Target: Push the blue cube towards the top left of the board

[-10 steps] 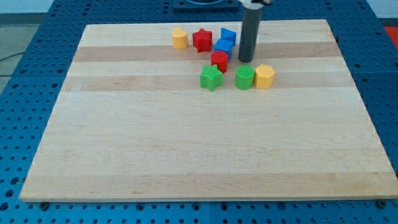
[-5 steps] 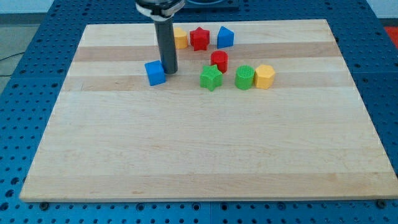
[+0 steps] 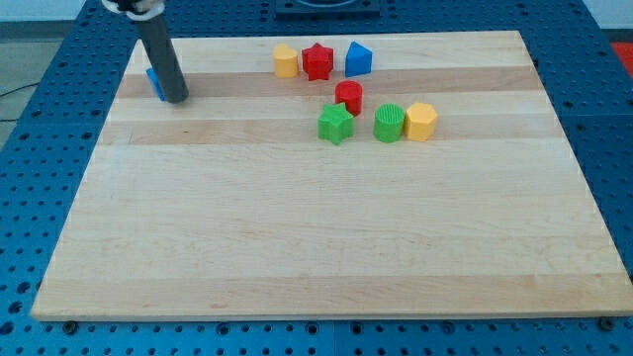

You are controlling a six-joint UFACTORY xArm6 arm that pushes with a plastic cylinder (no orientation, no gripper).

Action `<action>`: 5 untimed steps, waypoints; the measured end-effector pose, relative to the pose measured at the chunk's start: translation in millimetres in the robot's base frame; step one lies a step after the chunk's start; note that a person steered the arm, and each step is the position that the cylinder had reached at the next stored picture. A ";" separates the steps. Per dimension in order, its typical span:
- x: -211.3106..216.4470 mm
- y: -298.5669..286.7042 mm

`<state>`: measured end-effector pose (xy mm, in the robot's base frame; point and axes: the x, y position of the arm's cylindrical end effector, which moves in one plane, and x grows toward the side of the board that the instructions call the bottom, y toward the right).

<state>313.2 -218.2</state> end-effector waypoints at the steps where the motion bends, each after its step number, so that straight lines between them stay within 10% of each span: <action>1: 4.2 -15.9; 4: -17.5 -23.0; 5: -9.1 73.8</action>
